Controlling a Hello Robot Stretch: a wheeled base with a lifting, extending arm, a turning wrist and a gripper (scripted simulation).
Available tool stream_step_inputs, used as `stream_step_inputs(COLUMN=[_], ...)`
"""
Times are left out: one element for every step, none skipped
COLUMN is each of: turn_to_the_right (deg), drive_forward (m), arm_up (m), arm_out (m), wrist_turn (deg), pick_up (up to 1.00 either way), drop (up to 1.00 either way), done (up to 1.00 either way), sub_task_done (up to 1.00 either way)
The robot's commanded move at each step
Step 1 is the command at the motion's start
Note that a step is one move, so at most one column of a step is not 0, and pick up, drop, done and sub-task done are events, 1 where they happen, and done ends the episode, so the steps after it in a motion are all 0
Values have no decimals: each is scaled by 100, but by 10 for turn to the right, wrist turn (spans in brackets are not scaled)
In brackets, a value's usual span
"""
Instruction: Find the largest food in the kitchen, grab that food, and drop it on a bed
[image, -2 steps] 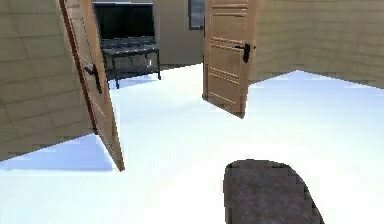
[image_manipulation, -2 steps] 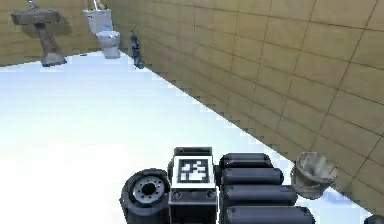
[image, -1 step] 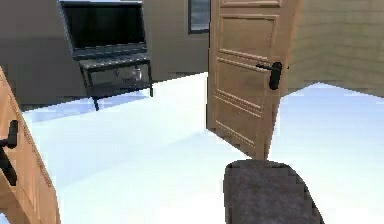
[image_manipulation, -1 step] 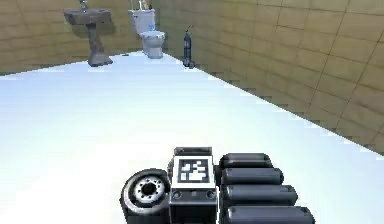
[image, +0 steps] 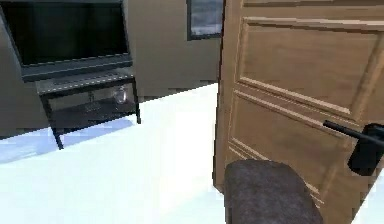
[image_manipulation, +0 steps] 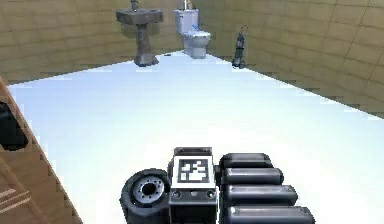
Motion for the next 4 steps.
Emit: stream_step_inputs(turn_to_the_right=[-30,0,0,120], drive_forward=[0,100,35,0], arm_up=[0,0,0,0], arm_out=[0,0,0,0], wrist_turn=[0,0,0,0], pick_up=[0,0,0,0], drop=[0,0,0,0], done=[0,0,0,0], sub_task_done=[0,0,0,0])
